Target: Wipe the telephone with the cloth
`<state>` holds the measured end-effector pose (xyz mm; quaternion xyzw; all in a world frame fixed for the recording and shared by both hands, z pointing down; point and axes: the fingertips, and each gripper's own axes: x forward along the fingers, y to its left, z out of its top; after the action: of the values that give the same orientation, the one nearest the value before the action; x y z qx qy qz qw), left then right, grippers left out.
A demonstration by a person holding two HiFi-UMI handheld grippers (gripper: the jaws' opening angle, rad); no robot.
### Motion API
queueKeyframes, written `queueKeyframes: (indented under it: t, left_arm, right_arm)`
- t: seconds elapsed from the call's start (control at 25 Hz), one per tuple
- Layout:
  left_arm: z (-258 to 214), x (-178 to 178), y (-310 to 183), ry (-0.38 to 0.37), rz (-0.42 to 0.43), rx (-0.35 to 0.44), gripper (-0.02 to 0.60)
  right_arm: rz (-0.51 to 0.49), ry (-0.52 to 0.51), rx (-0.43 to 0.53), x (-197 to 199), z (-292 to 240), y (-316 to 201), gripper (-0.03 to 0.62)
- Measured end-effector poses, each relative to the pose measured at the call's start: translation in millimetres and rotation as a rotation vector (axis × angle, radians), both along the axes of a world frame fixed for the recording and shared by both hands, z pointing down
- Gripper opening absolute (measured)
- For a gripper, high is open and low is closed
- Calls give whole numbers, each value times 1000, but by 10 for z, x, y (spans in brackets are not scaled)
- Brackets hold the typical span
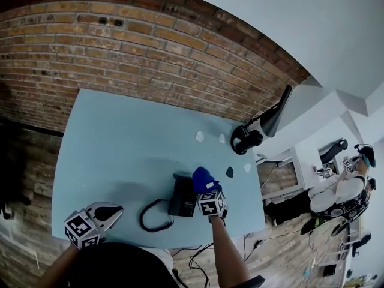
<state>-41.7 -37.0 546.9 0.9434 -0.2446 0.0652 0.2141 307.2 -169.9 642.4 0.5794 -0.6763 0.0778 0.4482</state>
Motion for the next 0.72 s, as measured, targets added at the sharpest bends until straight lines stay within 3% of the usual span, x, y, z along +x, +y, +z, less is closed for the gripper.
queueKeyframes:
  t: [0.08,0.16,0.28,0.44,0.72]
  left_arm:
    - [7,-74,-39,0,-22,10,23]
    - [3,-161,-80,5,-48,8,23]
    - [43,-262,-122,16,-79,-8,23]
    - [139,-261,-90,9,-64,-24,23]
    - [87,-212,-186,5,-51,-13,23]
  right_arm:
    - [7,-46,-93,-163,223,46,71]
    - [39,-92,-70,-169,227,56,71]
    - [11,-152,-66,-143,243,105,69]
    - [-59,-113,-74,-197,329,245,69]
    - [-49,-120,-63,-260,395,466,69]
